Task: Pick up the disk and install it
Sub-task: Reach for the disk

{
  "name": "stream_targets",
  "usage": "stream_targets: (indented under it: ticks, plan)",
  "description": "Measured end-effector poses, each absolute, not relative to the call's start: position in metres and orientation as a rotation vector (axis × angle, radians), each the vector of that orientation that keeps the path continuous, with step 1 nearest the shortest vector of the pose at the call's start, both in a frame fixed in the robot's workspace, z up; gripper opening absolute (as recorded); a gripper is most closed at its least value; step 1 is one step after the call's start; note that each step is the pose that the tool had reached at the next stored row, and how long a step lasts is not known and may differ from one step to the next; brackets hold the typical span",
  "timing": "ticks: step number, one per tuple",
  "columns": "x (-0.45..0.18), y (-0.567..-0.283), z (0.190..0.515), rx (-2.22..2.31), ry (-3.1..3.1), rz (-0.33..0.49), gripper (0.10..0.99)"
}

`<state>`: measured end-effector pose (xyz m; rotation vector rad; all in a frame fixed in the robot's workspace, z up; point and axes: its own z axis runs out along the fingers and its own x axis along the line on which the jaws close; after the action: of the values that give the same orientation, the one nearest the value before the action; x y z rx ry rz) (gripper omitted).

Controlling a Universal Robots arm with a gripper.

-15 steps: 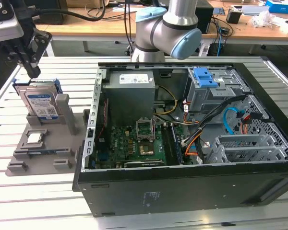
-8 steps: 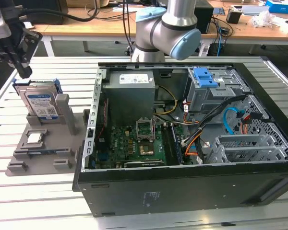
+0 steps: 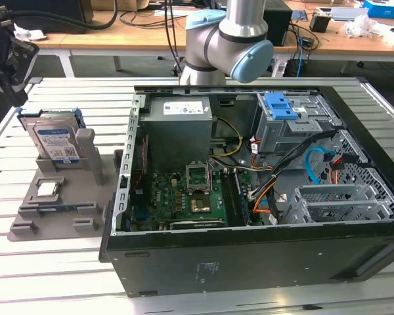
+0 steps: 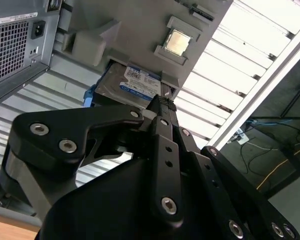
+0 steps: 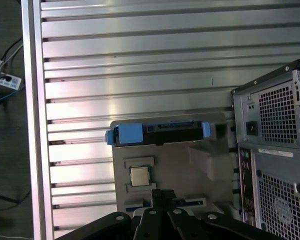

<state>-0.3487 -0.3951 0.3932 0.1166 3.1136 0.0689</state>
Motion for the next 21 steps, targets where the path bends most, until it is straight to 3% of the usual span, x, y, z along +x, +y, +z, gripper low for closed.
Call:
stream_targets:
  ticks: [8,21]
  plan:
    - [-0.365,-0.378,0.393,0.117,3.114,0.068,0.106]
    - [-0.368,-0.378,0.393,0.117,3.114,0.068,0.106]
